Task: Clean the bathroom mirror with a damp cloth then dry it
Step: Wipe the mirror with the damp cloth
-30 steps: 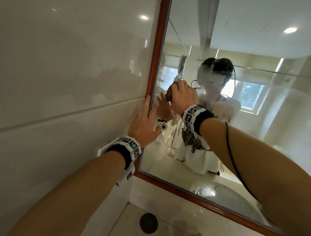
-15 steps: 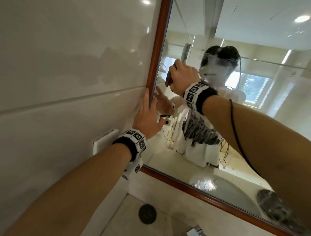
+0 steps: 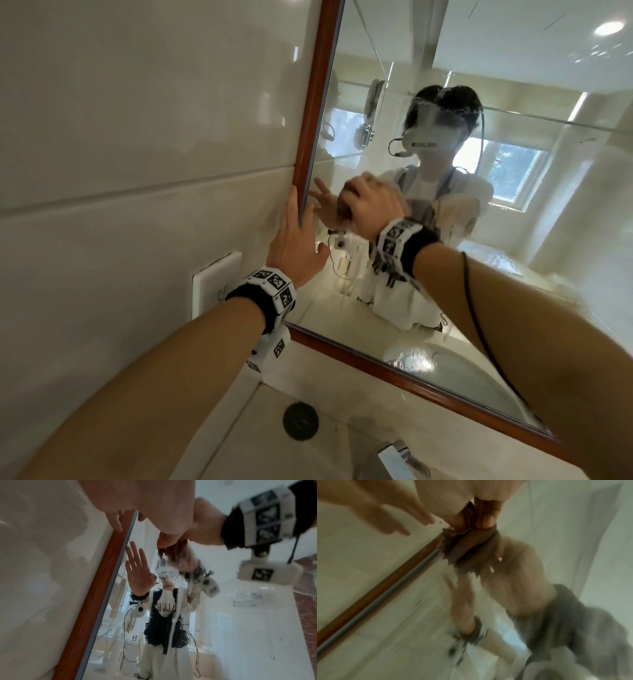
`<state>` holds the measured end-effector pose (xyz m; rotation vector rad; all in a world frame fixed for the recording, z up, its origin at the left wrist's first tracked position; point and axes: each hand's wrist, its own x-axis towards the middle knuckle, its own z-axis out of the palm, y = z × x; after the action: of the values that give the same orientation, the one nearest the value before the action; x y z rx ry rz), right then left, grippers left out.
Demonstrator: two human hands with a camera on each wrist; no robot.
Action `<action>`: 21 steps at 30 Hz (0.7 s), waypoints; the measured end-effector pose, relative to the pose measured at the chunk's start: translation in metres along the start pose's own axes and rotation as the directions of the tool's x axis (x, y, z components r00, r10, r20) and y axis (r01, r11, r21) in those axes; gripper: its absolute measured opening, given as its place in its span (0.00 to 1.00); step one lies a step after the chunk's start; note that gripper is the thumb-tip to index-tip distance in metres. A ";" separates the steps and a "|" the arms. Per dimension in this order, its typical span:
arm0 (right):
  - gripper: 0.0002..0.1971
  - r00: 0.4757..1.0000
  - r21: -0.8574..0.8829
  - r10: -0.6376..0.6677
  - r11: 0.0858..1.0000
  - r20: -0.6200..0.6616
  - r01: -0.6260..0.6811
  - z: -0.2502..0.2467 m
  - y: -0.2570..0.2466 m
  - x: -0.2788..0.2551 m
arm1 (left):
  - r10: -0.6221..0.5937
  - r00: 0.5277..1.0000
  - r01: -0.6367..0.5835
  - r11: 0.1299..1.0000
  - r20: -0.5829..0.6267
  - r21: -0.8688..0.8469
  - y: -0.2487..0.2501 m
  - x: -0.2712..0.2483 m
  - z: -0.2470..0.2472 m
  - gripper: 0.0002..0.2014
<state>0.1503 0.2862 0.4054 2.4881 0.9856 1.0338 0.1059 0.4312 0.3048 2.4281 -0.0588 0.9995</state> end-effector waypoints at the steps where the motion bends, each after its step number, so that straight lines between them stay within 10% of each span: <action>1: 0.15 0.999 -0.012 0.011 1.000 -0.050 -0.011 -0.011 0.005 0.012 | 0.000 1.000 0.000 1.000 -0.009 -0.005 -0.001 0.000 0.000 0.38; 8: 0.17 0.984 -0.021 0.141 0.989 -0.109 -0.145 -0.037 0.010 0.060 | -0.023 0.999 0.023 1.000 -0.034 0.010 -0.006 0.006 0.000 0.41; 21: 0.15 0.988 0.043 0.061 0.997 0.143 -0.068 0.043 -0.040 -0.010 | -0.049 0.999 0.049 0.999 0.007 0.016 -0.009 -0.007 0.013 0.44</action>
<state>0.1558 0.3087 0.3511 2.6074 0.9026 0.8467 0.1110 0.4314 0.2883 2.4356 0.0058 0.9726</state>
